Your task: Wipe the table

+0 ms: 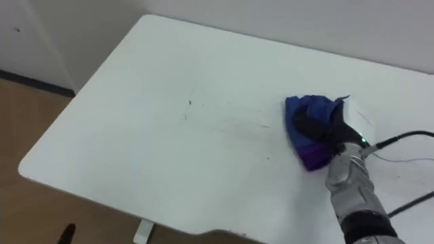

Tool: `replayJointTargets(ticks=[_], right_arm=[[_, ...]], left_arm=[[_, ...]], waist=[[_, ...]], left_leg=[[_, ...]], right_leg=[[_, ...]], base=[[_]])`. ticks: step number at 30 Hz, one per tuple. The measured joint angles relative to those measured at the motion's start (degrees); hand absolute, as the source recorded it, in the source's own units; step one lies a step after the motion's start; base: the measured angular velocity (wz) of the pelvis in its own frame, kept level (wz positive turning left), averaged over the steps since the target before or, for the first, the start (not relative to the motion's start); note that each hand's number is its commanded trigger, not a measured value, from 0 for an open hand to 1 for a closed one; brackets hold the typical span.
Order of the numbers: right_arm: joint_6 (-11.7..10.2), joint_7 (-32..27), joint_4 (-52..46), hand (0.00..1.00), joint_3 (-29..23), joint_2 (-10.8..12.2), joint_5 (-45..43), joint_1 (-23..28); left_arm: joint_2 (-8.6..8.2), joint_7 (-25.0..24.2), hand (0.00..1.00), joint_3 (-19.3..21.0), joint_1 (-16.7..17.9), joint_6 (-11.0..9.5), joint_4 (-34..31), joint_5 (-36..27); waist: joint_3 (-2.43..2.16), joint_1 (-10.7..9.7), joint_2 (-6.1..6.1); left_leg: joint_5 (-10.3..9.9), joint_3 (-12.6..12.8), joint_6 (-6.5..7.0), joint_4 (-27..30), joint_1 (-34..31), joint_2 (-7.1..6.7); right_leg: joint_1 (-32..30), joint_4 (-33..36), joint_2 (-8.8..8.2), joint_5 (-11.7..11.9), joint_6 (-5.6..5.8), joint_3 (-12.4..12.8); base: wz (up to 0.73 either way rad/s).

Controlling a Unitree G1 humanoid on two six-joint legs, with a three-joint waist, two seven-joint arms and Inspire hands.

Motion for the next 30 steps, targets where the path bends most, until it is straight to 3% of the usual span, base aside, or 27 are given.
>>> replayJointTargets(ticks=[2, 6, 9, 12, 14, 15, 16, 17, 18, 19, 20, 22, 24, 26, 27, 28, 29, 30], right_arm=[[-0.7, -1.9, 0.4, 1.00, -6.0, -1.1, 3.0, 8.0], [-0.6, -2.1, 2.7, 1.00, -13.7, -3.4, 7.9, 13.8], [0.3, -3.0, 3.5, 1.00, -14.6, -4.4, 10.0, 14.4], [3.1, -4.5, 0.6, 1.00, -11.8, -4.4, 9.9, 12.6], [8.2, -4.7, -2.6, 1.00, -8.1, -3.0, 8.5, 7.9], [9.7, -4.2, -4.6, 1.00, -6.0, -2.5, 7.6, 6.8], [12.2, -2.0, -9.3, 1.00, -0.2, -1.0, 4.9, 4.0], [12.9, -0.4, -11.5, 1.00, 3.1, -0.4, 2.8, 1.8], [13.2, 2.9, -14.6, 1.00, 10.4, 2.0, -1.1, -3.0], [12.2, 6.0, -15.1, 1.00, 17.0, 3.7, -5.1, -8.6], [10.5, 8.3, -15.1, 1.00, 20.5, 4.5, -7.8, -13.1], [8.7, 10.4, -15.5, 1.00, 22.3, 4.6, -9.3, -17.7], [8.1, 10.7, -14.9, 1.00, 21.8, 4.5, -9.5, -18.1], [7.6, 10.5, -13.5, 1.00, 20.8, 4.0, -9.2, -15.7], [6.8, 10.0, -11.2, 1.00, 18.9, 3.4, -9.7, -12.0], [4.8, 9.5, -8.1, 1.00, 14.5, 3.0, -8.3, -6.6], [0.7, 6.7, -9.0, 1.00, 9.3, 3.0, -5.2, -1.4], [-0.3, 6.1, -8.9, 1.00, 7.8, 2.7, -4.4, 0.2]], left_arm=[[0.07, 0.1, 0.00, 3.4, 1.3, -0.3, -0.1, 1.6], [0.12, 0.1, 0.00, 5.2, 2.5, -0.3, -0.1, 2.4], [0.43, 1.2, 0.00, 5.1, 2.0, -0.3, -0.2, 2.2], [0.49, 1.3, 0.00, 2.6, 0.8, -0.4, -0.1, 2.2], [-0.05, 1.2, 0.00, -0.4, -0.3, -0.4, 0.5, 2.2], [-0.12, 1.1, 0.00, -1.4, -0.6, -0.5, 0.8, 2.3], [-0.23, 0.9, 0.00, -2.6, -1.6, -0.4, 2.0, 2.3], [-0.21, 0.7, 0.00, -3.0, -1.9, -0.3, 2.7, 2.3], [-0.20, 0.2, 0.00, -3.1, -3.4, -0.2, 4.8, 2.3], [-0.20, -0.5, 0.00, -3.5, -5.0, 0.0, 6.5, 2.2], [-0.40, -0.9, 0.00, -4.2, -5.8, 0.3, 6.3, 2.2], [-0.22, -1.0, 0.00, -4.8, -5.1, 0.6, 4.8, 2.0], [0.14, -1.1, 0.00, -4.6, -2.9, 1.0, 4.4, 2.3], [0.28, -1.4, 0.00, -3.9, 0.7, 1.7, 4.4, 2.6], [0.27, -1.7, 0.00, -3.0, 2.4, 2.1, 4.0, 3.6], [0.26, -2.1, 0.00, -1.6, 3.5, 2.0, 3.3, 5.3], [0.27, -2.2, 0.00, 0.5, 4.4, 1.9, 3.3, 6.8], [0.30, -2.1, 0.00, 1.7, 4.9, 1.8, 3.3, 7.3]], waist=[[-0.79, -1.0, -1.26], [-0.88, -2.2, -1.36], [-0.76, -2.2, -1.10], [-0.35, -1.3, -0.12], [-0.06, 1.2, 1.05], [-0.09, 1.8, 1.36], [-0.07, 3.3, 1.97], [-0.08, 3.9, 2.18], [0.26, 4.7, 2.36], [1.01, 5.7, 2.69], [1.31, 7.2, 2.71], [1.32, 9.6, 2.32], [1.18, 10.9, 1.69], [1.10, 10.1, 1.06], [1.15, 9.2, 0.43], [1.20, 8.3, -0.09], [1.04, 6.5, -0.74], [0.94, 5.8, -0.87]], left_leg=[[-0.2, 0.2, -0.15, -1.1, 2.2, 0.00], [-1.0, 0.1, 0.08, -1.6, 3.6, 0.00], [-1.1, 0.4, 0.08, -1.5, 3.7, 0.03], [-1.1, 1.7, -0.05, -2.0, 3.9, 0.30], [-1.0, 3.7, -0.36, -2.3, 3.8, 1.24], [-0.9, 3.8, -0.42, -2.4, 3.6, 1.41], [-1.0, 3.8, -0.68, -2.4, 3.2, 1.76], [-1.0, 3.6, -0.88, -2.4, 2.9, 1.94], [-0.8, 2.5, -1.20, -2.5, 2.5, 2.10], [-0.3, 2.0, -1.58, -2.6, 2.2, 2.37], [0.3, 1.3, -1.79, -3.0, 1.6, 2.37], [1.8, -0.4, -1.51, -4.0, 0.9, 1.93], [2.8, -1.8, -1.41, -5.4, 1.6, 1.34], [2.8, -2.8, -1.27, -5.5, 2.5, 0.61], [2.8, -3.4, -1.10, -5.5, 3.0, 0.19], [2.8, -3.4, -0.83, -5.3, 3.0, -0.12], [2.9, -3.2, -0.47, -5.4, 3.0, -0.49], [2.9, -3.1, -0.38, -5.4, 3.0, -0.78]], right_leg=[[2.5, -0.8, 0.10, 0.0, 0.08, -0.9], [4.4, -2.0, 0.27, 0.5, 0.57, -1.4], [4.7, -2.8, 0.45, 0.8, 0.63, -1.1], [4.5, -2.9, 0.52, 0.8, 0.64, -0.9], [2.6, -2.6, 0.97, 1.6, -0.25, -0.4], [2.0, -2.5, 1.20, 1.9, -0.52, -0.1], [0.7, -2.4, 1.90, 2.7, -1.23, 0.4], [0.0, -2.3, 2.18, 3.0, -1.63, 0.2], [-0.8, -2.2, 2.82, 3.4, -2.25, 0.2], [-1.0, -2.2, 3.26, 3.4, -2.56, 0.2], [-1.7, -2.1, 3.37, 3.2, -2.86, 0.1], [-1.9, -2.8, 3.17, 3.1, -2.92, -1.7], [-1.1, -3.4, 2.73, 2.9, -2.51, -3.0], [1.1, -3.8, 2.12, 2.4, -1.77, -4.8], [2.6, -3.8, 1.79, 2.2, -1.41, -5.9], [3.7, -3.7, 1.52, 2.1, -1.28, -6.2], [4.4, -3.5, 1.00, 1.8, -0.84, -6.2], [4.6, -3.5, 0.73, 1.6, -0.52, -6.3]], base=[[0.23], [0.02], [-0.12], [-0.32], [-0.68], [-0.77], [-0.66], [-0.68], [-0.30], [0.03], [0.27], [0.60], [0.63], [0.63], [0.93], [1.14], [0.82], [0.44]])
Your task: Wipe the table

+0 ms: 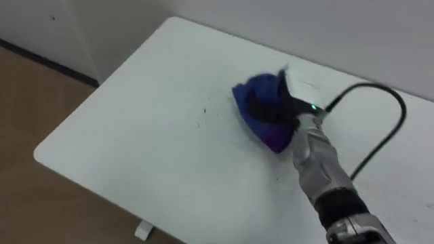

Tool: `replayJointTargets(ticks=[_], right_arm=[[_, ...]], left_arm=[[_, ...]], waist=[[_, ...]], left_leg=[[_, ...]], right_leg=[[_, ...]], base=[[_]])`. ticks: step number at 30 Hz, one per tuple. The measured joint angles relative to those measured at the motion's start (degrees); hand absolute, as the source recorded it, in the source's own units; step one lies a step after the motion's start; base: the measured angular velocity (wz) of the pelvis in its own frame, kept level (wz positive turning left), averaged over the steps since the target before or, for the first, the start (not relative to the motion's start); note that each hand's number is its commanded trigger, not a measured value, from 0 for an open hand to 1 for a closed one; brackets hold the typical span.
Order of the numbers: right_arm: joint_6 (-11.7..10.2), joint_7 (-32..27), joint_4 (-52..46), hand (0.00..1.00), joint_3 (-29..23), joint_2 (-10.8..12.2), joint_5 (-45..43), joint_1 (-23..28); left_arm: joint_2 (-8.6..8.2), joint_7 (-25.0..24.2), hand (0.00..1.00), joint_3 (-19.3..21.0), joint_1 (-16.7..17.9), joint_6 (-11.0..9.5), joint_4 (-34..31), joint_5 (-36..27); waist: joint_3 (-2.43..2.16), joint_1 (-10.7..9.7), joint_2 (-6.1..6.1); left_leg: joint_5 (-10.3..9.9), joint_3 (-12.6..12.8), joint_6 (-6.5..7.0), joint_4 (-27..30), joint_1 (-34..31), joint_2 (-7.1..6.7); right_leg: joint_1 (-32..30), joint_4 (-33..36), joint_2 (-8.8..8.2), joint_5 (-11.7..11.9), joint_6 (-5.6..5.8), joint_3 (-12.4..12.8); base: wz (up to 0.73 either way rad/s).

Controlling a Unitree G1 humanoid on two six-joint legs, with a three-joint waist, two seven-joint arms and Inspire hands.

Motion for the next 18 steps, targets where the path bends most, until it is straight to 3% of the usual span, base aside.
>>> replayJointTargets(ticks=[2, 7, 10, 12, 14, 16, 17, 18], right_arm=[[-2.0, -1.9, 1.5, 1.00, -5.3, -2.1, 4.0, 5.5], [-2.4, -1.7, 8.9, 1.00, -14.9, -7.0, 10.9, 11.1], [-1.9, -2.3, 9.6, 1.00, -18.0, -8.2, 12.8, 13.9], [-0.6, -2.6, 8.3, 1.00, -17.4, -8.0, 12.9, 13.5], [2.5, -3.5, 7.4, 1.00, -15.8, -6.8, 12.6, 10.7], [7.7, -3.8, 4.7, 1.00, -10.6, -4.8, 11.9, 5.9], [10.0, -3.0, 3.5, 1.00, -5.8, -2.6, 10.0, 1.6], [10.8, -2.2, 3.0, 1.00, -3.0, -1.1, 9.0, -1.1]], left_arm=[[0.17, 0.5, 0.00, 2.8, 0.5, -0.7, 0.0, 0.4], [0.58, 0.5, 0.00, 3.8, 0.6, -2.8, -3.3, 0.8], [0.41, 0.6, 0.00, 3.7, 0.6, -3.1, -6.3, 0.6], [0.07, 0.8, 0.00, 2.7, -0.2, -3.2, -6.3, 0.6], [0.11, 1.2, 0.00, -0.1, -0.9, -3.1, -6.2, -0.2], [-0.28, 1.6, 0.00, -4.6, -2.7, -2.9, -4.0, -0.2], [-0.30, 1.6, 0.00, -7.0, -3.7, -2.0, -2.1, 0.0], [-0.41, 1.5, 0.00, -7.7, -4.3, -1.7, -1.3, 0.1]], waist=[[-0.40, -2.1, -0.51], [-0.86, -5.9, -0.70], [-1.24, -6.2, -0.29], [-1.26, -5.9, 0.12], [-1.25, -5.0, 0.58], [-1.15, -2.5, 1.67], [-1.14, -0.5, 2.35], [-1.15, 0.5, 2.58]], left_leg=[[-0.5, 0.1, 0.70, 0.1, 0.6, -0.39], [-1.5, 0.6, 1.11, 0.9, 0.8, -0.61], [-1.9, 2.1, 0.97, 1.3, 1.0, -0.28], [-2.0, 3.1, 0.86, 1.9, 0.9, 0.07], [-2.2, 4.2, 0.56, 2.5, 0.9, 0.62], [-2.5, 5.4, 0.00, 3.1, 0.8, 1.69], [-2.5, 4.9, -0.01, 3.2, 0.6, 1.77], [-2.6, 4.5, 0.03, 3.2, 0.5, 1.79]], right_leg=[[1.0, -0.3, -0.29, -0.1, 0.20, -0.1], [1.8, -0.2, -0.53, 0.1, 0.52, 0.1], [1.8, -0.2, -0.50, 0.1, 0.59, 0.5], [1.5, -0.2, -0.38, 0.1, 0.60, 1.1], [1.2, -0.2, -0.16, 0.1, 0.60, 0.9], [0.0, 0.3, 0.52, 0.6, -0.28, 1.8], [-1.4, 1.2, 0.84, 0.9, -0.78, 2.1], [-2.2, 1.5, 1.05, 1.1, -1.10, 2.2]], base=[[0.09], [-0.08], [-0.32], [-0.37], [-0.38], [-0.62], [-0.75], [-0.88]])
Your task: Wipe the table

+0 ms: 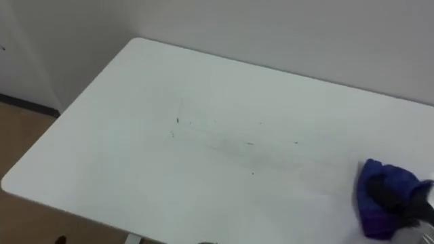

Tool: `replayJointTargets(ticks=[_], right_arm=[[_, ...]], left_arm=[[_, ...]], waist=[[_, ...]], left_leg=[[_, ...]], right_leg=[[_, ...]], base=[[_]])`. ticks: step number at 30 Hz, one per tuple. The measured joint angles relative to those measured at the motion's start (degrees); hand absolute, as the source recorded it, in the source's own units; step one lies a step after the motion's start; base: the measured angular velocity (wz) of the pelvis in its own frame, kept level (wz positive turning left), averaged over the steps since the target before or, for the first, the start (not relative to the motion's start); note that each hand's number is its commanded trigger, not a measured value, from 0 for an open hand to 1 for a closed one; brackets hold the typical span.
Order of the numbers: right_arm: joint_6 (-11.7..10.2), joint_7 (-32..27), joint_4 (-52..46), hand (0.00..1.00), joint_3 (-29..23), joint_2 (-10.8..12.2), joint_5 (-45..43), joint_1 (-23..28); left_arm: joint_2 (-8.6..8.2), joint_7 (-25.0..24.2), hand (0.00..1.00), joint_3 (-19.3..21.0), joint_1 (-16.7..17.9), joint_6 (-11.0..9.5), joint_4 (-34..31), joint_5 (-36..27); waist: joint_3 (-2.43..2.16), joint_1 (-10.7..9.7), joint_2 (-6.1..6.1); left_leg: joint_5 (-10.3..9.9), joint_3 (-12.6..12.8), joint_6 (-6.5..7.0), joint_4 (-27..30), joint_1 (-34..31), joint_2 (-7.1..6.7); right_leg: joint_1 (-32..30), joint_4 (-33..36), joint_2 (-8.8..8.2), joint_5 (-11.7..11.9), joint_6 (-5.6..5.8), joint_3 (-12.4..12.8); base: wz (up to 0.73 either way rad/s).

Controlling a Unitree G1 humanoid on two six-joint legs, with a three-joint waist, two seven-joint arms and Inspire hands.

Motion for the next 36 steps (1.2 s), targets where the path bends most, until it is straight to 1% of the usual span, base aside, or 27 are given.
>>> replayJointTargets(ticks=[1, 2, 4, 7, 8, 10, 12, 13, 14, 16, 17, 18, 19, 20, 22, 23, 24, 25, 26, 28, 29, 30, 31, 33, 34, 35, 36], right_arm=[[1.0, 2.9, -2.0, 1.00, 5.0, 3.1, -2.9, -5.4], [1.1, 5.1, -2.8, 1.00, 9.8, 6.8, -6.4, -11.3], [-0.4, 8.2, -2.8, 1.00, 14.4, 9.6, -9.4, -18.4], [-3.8, 9.3, -2.0, 1.00, 15.4, 10.3, -9.9, -22.6], [-4.1, 9.2, -1.6, 1.00, 15.3, 10.2, -9.5, -22.7], [-4.5, 8.9, -0.8, 1.00, 13.4, 8.5, -8.9, -18.8], [-4.5, 8.8, 1.6, 1.00, 11.1, 7.3, -9.1, -13.2], [-6.5, 5.9, -0.1, 1.00, 9.6, 5.7, -9.4, -8.1], [-7.6, 4.6, -0.2, 1.00, 8.1, 4.1, -8.4, -5.1], [-7.8, 2.3, 0.7, 1.00, 4.0, 2.4, -6.4, -1.7], [-8.5, 1.0, 1.9, 1.00, 1.7, 0.9, -4.9, 0.6], [-8.9, 0.5, 2.3, 1.00, 0.5, 0.3, -4.1, 2.0], [-10.0, 0.0, 3.4, 1.00, -2.2, -0.8, -2.2, 4.6], [-10.2, -0.1, 4.0, 1.00, -3.6, -1.1, -1.7, 5.4], [-10.3, -1.4, 5.2, 1.00, -7.8, -2.6, -0.7, 8.0], [-10.3, -1.8, 5.2, 1.00, -7.8, -3.2, -0.5, 8.4], [-10.3, -2.3, 4.6, 1.00, -7.7, -4.7, 0.0, 8.9], [-9.9, -2.3, 3.3, 1.00, -7.7, -5.4, 0.6, 10.1], [-9.5, -2.3, 2.9, 1.00, -7.7, -5.3, 0.6, 10.3], [-6.8, -1.9, 0.1, 1.00, -6.9, -3.8, -0.8, 9.5], [-4.9, -1.7, -1.3, 1.00, -5.3, -2.2, -1.5, 8.1], [-3.9, -1.4, -1.6, 1.00, -4.8, -1.6, -2.2, 7.0], [-2.1, -0.5, -1.7, 1.00, -3.5, -0.2, -3.3, 3.7], [-0.2, 3.3, -2.0, 1.00, -0.2, 2.2, -6.1, -3.4], [0.0, 6.2, -3.3, 1.00, 3.3, 2.6, -8.7, -7.6], [-0.2, 8.5, -5.7, 1.00, 5.9, 2.7, -10.2, -10.5], [-0.7, 9.3, -6.7, 1.00, 6.6, 3.0, -10.5, -11.7]], left_arm=[[-0.54, -0.7, 0.00, -0.2, -1.0, 1.0, 0.8, 0.5], [-0.68, -1.8, 0.00, -0.4, -1.9, 1.7, 0.9, 0.6], [-0.68, -2.9, 0.00, -1.8, -3.7, 2.2, 0.9, 0.6], [-0.20, -3.3, 0.00, -2.1, -2.4, 2.4, 0.7, 0.5], [0.05, -3.3, 0.00, -2.1, -1.5, 2.6, 0.7, 0.4], [0.09, -3.8, 0.00, -1.1, 0.3, 3.3, 0.7, 0.5], [0.20, -4.0, 0.00, 1.4, 0.4, 3.1, 0.8, 0.5], [0.73, -4.0, 0.00, 2.5, 0.4, 2.1, 0.7, 0.5], [1.26, -3.9, 0.00, 3.9, 0.5, 1.2, 0.7, 0.5], [2.70, -3.5, 0.00, 6.3, 0.0, 0.1, -0.6, 0.5], [3.57, -3.4, 0.00, 7.8, -0.5, -0.7, -1.1, 1.0], [4.19, -3.2, 0.00, 8.2, -0.5, -1.0, -1.5, 1.0], [5.55, -3.1, 0.00, 9.1, -0.8, -1.9, -1.5, 0.7], [6.06, -2.8, 0.00, 9.3, -1.0, -2.1, -1.6, 0.4], [7.52, -1.5, 0.00, 10.0, -1.4, -2.1, -2.5, 0.1], [7.48, -1.1, 0.00, 10.0, -1.6, -2.2, -2.6, 0.0], [6.41, -0.6, 0.00, 9.8, -2.1, -2.3, -2.4, -1.0], [4.89, -0.6, 0.00, 9.6, -2.7, -2.9, -3.0, -2.0], [4.26, -0.5, 0.00, 9.0, -2.7, -3.2, -3.2, -2.1], [1.40, -0.5, 0.00, 6.7, -3.0, -3.3, -4.1, -2.3], [0.24, -0.5, 0.00, 5.9, -2.8, -3.3, -3.8, -2.3], [-0.09, -0.6, 0.00, 5.4, -2.8, -3.3, -3.5, -2.4], [-0.22, -0.9, 0.00, 4.4, -2.4, -3.4, -2.3, -2.3], [-0.30, -1.6, 0.00, 4.0, -1.7, -2.7, -1.3, -1.6], [-0.64, -2.6, 0.00, 3.7, -1.3, -1.9, -1.2, -1.6], [-0.72, -3.8, 0.00, 3.0, -1.3, -0.9, -1.2, -1.8], [-0.77, -4.2, 0.00, 2.9, -1.2, -0.6, -1.1, -1.9]], waist=[[0.05, 1.7, 0.23], [0.46, 2.8, 0.00], [1.54, 4.5, 0.41], [1.76, 7.5, 0.73], [1.72, 7.5, 0.66], [1.71, 7.4, 0.64], [1.69, 6.8, 0.90], [1.60, 5.4, 0.74], [1.60, 3.6, 0.88], [1.34, 1.4, 0.49], [1.14, 0.3, 0.38], [0.95, -0.4, 0.27], [0.29, -1.8, -0.49], [0.07, -2.5, -0.82], [-0.45, -4.9, -1.49], [-0.67, -4.9, -1.20], [-0.91, -5.2, 0.32], [-0.73, -5.9, 0.58], [-0.68, -6.2, 0.35], [-0.45, -6.4, -0.03], [-0.41, -5.6, 0.05], [-0.31, -4.9, -0.09], [-0.17, -3.1, 0.10], [0.51, -1.6, 0.54], [1.44, -0.9, 1.37], [2.11, 0.0, 2.55], [2.26, 0.9, 3.16]], left_leg=[[0.0, -1.1, 0.05, 0.1, -1.0, -0.02], [0.3, -2.2, -0.20, 0.6, -2.2, -0.02], [1.2, -3.3, -0.80, 0.9, -3.0, -0.04], [1.7, -5.7, -0.26, 1.7, -3.3, -1.57], [1.6, -5.7, -0.10, 2.0, -3.3, -1.66], [1.0, -5.6, 0.67, 2.3, -3.0, -1.66], [0.7, -5.6, 1.03, 2.2, -2.5, -0.85], [0.4, -5.4, 1.07, 2.4, -2.4, -0.69], [-0.1, -4.0, 0.73, 2.6, -1.8, 0.23], [-0.9, -2.0, -0.45, 3.2, -1.9, 2.62], [-1.5, -2.6, -1.68, 3.9, -1.8, 4.38], [-1.7, -2.9, -2.33, 4.0, -1.8, 5.33], [-1.9, -3.2, -3.81, 4.0, -1.6, 6.78], [-2.0, -3.4, -4.61, 4.0, -1.5, 7.46], [-2.5, -3.0, -8.62, 4.8, -1.5, 11.34], [-2.7, -2.4, -9.82, 5.0, -1.4, 12.46], [-1.9, -2.0, -11.59, 4.9, -1.1, 15.60], [0.7, -0.4, -11.43, 3.4, -0.2, 17.53], [2.4, 1.0, -10.29, 2.9, 0.3, 18.08], [8.4, 6.7, -7.44, 2.9, 0.3, 20.54], [9.5, 8.3, -7.40, 3.6, -0.1, 20.69], [9.4, 9.3, -7.39, 4.4, -0.6, 20.67], [9.0, 10.0, -7.21, 5.8, -1.2, 20.13], [5.7, 9.3, -6.33, 9.4, -3.4, 18.06], [2.0, 7.3, -5.28, 12.1, -5.7, 14.13], [-0.2, 6.5, -3.93, 12.8, -7.8, 10.18], [-0.6, 6.6, -3.28, 12.0, -8.4, 8.33]], right_leg=[[-1.9, 0.7, 0.24, 0.0, -0.36, -0.1], [-3.3, 1.6, 0.42, -0.6, -1.04, -0.3], [-4.0, 2.7, 0.07, -1.5, -2.00, -1.4], [-4.0, 6.5, -2.48, -4.1, -1.37, -4.3], [-3.7, 7.0, -3.26, -4.5, -1.08, -4.7], [-3.4, 10.1, -4.97, -5.0, -0.15, -4.7], [-4.1, 14.5, -6.12, -4.8, 1.25, -2.3], [-5.2, 18.5, -9.46, -5.3, 1.76, -1.2], [-5.8, 20.0, -12.93, -5.5, 2.56, 0.9], [-5.4, 17.3, -15.88, -4.0, 3.09, 3.2], [-4.8, 13.6, -16.12, -1.5, 3.20, 4.2], [-3.9, 11.1, -16.01, -0.3, 3.18, 4.3], [-2.6, 6.4, -15.49, 2.2, 3.72, 4.3], [-1.9, 4.4, -15.11, 3.3, 3.91, 4.2], [-1.3, 2.2, -11.20, 7.3, 4.58, 2.5], [-1.4, 3.1, -10.62, 5.0, 6.85, 0.2], [-2.4, 5.6, -8.05, 1.7, 7.27, -0.7], [-3.5, 9.0, -7.00, -1.3, 5.80, -1.4], [-4.0, 10.5, -6.88, -2.5, 5.17, -1.4], [-4.6, 11.9, -5.15, -5.5, 2.61, -2.0], [-4.8, 11.8, -4.15, -6.1, 1.28, -1.9], [-5.2, 11.8, -3.56, -6.3, 0.72, -1.7], [-6.2, 11.9, -2.34, -6.3, -0.59, -0.4], [-7.4, 12.0, -0.99, -5.7, -2.72, 1.8], [-8.0, 11.9, -0.38, -5.6, -3.35, 2.3], [-9.1, 11.9, -0.03, -5.6, -3.58, 2.8], [-9.5, 11.9, 0.06, -5.6, -3.57, 3.0]], base=[[-0.49], [-0.20], [0.49], [0.79], [0.60], [0.45], [0.21], [0.15], [0.12], [-0.05], [-0.10], [-0.09], [0.00], [-0.06], [-0.24], [-0.49], [-0.33], [-0.16], [0.09], [0.01], [-0.16], [-0.40], [-0.64], [-0.59], [-0.27], [-0.23], [-0.25]])
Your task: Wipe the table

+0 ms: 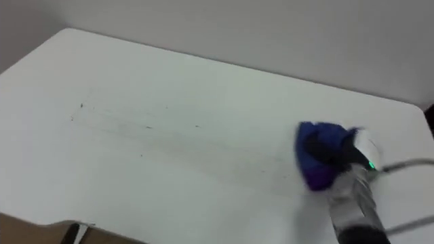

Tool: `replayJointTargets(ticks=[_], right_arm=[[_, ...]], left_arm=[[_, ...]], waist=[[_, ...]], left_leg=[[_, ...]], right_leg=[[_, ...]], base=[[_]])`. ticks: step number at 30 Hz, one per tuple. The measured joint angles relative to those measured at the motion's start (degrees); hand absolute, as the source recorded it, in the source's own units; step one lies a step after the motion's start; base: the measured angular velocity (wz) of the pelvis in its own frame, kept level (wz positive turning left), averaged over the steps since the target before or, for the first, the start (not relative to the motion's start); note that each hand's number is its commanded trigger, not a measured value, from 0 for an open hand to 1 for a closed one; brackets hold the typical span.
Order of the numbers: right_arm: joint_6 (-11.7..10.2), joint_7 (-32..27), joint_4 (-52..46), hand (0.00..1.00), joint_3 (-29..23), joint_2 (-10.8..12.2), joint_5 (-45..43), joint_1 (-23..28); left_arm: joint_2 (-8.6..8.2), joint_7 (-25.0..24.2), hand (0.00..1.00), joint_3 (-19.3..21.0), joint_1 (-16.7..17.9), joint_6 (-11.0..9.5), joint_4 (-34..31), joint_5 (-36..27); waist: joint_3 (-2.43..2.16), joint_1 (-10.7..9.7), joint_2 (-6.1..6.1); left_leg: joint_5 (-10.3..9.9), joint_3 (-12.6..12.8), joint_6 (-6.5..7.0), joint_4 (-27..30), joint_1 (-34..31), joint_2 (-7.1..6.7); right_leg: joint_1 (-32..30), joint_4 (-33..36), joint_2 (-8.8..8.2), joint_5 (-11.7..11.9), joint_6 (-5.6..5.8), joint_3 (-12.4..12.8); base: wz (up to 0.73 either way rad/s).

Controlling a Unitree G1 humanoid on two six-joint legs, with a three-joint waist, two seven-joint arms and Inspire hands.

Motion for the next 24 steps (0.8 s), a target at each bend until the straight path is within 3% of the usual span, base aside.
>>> replayJointTargets(ticks=[1, 4, 6, 7, 8, 10, 11, 12, 14, 18, 20, 21, 23, 24], right_arm=[[-1.0, 0.8, -0.9, 1.00, 1.5, 0.6, -0.1, -1.4], [-4.4, 1.5, -0.9, 1.00, 1.8, 1.4, -2.0, 0.0], [-5.5, 0.1, -0.4, 1.00, 1.4, 0.4, -2.6, 3.7], [-8.5, -2.3, 0.1, 1.00, 0.2, -0.9, -2.8, 6.9], [-9.6, -3.2, 0.4, 1.00, -1.1, -1.5, -2.7, 8.3], [-11.9, -6.4, 3.6, 1.00, -7.8, -4.1, 0.4, 14.1], [-11.9, -7.4, 6.0, 1.00, -11.7, -4.8, 1.2, 16.9], [-11.8, -7.8, 6.9, 1.00, -13.7, -5.1, 1.6, 18.3], [-11.6, -8.1, 9.0, 1.00, -20.0, -6.1, 3.5, 22.0], [-11.3, -9.6, 8.2, 1.00, -21.1, -7.1, 5.2, 23.6], [-9.2, -10.2, 7.4, 1.00, -20.7, -6.9, 5.2, 22.7], [-7.4, -10.8, 7.2, 1.00, -20.3, -6.4, 5.1, 21.2], [-2.8, -10.6, 5.8, 1.00, -15.1, -4.9, 4.9, 16.7], [-1.9, -10.0, 4.7, 1.00, -13.0, -4.3, 4.6, 15.5]], left_arm=[[0.14, -0.3, 0.00, 0.2, 0.4, 0.6, 0.0, -0.1], [0.08, -0.3, 0.00, 1.2, 2.8, 1.6, -0.1, -1.1], [-0.10, -0.2, 0.00, 1.8, 4.5, 1.6, -0.2, -1.0], [-0.33, -0.2, 0.00, 2.9, 5.6, 1.6, -0.2, -0.9], [-0.34, -0.2, 0.00, 3.5, 6.0, 1.7, -0.2, -0.7], [-0.19, 0.5, 0.00, 6.7, 7.1, 1.6, -0.4, 1.4], [0.02, 1.1, 0.00, 7.8, 7.6, 1.6, -1.1, 2.5], [0.06, 1.1, 0.00, 8.4, 7.8, 1.5, -1.7, 2.7], [0.00, 1.4, 0.00, 9.4, 7.5, 0.8, -4.3, 2.8], [0.04, 3.5, 0.00, 8.5, 5.6, -0.7, -3.7, 2.2], [0.06, 3.7, 0.00, 6.2, 4.3, -0.7, -4.1, 1.2], [-0.12, 3.7, 0.00, 4.3, 3.0, -0.7, -4.1, 1.2], [-0.65, 3.7, 0.00, 1.4, 1.8, -0.7, -3.5, 1.2], [-0.75, 3.7, 0.00, 1.1, 1.5, -0.5, -3.3, 1.2]], waist=[[-0.12, 1.9, 0.45], [-0.32, 2.6, 0.56], [-0.58, 1.6, -0.08], [-0.75, -0.5, -0.58], [-1.06, -1.5, -0.97], [-2.23, -4.8, -2.93], [-2.87, -6.2, -4.11], [-3.15, -6.6, -4.65], [-3.03, -7.3, -5.94], [-2.52, -8.1, -5.31], [-2.36, -7.7, -4.47], [-1.86, -6.8, -3.82], [-1.86, -3.7, -3.12], [-1.78, -3.1, -3.04]], left_leg=[[0.2, -0.2, 0.78, -2.3, 0.2, -2.64], [2.5, 0.0, 1.00, -8.4, 3.5, -4.62], [3.3, -0.8, 1.08, -11.3, 5.0, -5.62], [3.4, -1.9, 1.16, -12.2, 5.6, -6.07], [3.4, -2.3, 1.17, -12.6, 5.8, -6.26], [3.5, -3.0, 1.26, -13.4, 7.1, -6.89], [3.5, -3.0, 1.28, -13.4, 8.0, -7.34], [3.5, -3.0, 1.29, -13.5, 8.4, -7.49], [3.1, -3.0, 1.49, -13.4, 9.0, -7.50], [2.8, -3.0, 1.52, -13.6, 9.7, -7.46], [2.2, -3.1, 1.53, -14.3, 10.1, -7.21], [2.1, -2.9, 1.48, -14.2, 9.8, -6.99], [2.0, -1.6, 1.14, -14.4, 9.6, -6.32], [2.0, -1.8, 1.13, -14.5, 9.5, -6.27]], right_leg=[[-1.0, -0.1, -0.08, 0.1, 0.13, 0.8], [0.6, -2.6, -0.49, 0.7, 0.60, -0.4], [1.9, -4.0, -0.93, 0.7, 1.01, -1.3], [3.3, -5.3, -1.00, 0.7, 1.39, -2.2], [3.9, -5.9, -1.01, 0.7, 1.55, -2.8], [7.9, -8.9, -0.95, 1.0, 2.48, -5.9], [10.1, -10.4, -0.90, 1.1, 2.91, -6.3], [10.8, -10.9, -0.92, 1.2, 3.01, -6.3], [11.6, -11.5, -0.70, 1.4, 3.28, -5.9], [12.3, -11.8, -0.67, 1.5, 3.40, -5.6], [12.1, -11.6, -0.43, 1.5, 3.39, -5.6], [11.9, -11.6, -0.25, 1.8, 3.23, -5.1], [10.2, -11.3, 0.56, 2.7, 2.36, -2.1], [9.8, -11.4, 0.81, 3.0, 2.04, -1.7]], base=[[-0.22], [0.14], [0.32], [0.38], [0.53], [0.63], [0.54], [0.29], [-0.01], [-0.12], [-0.03], [-0.30], [-0.70], [-0.69]])
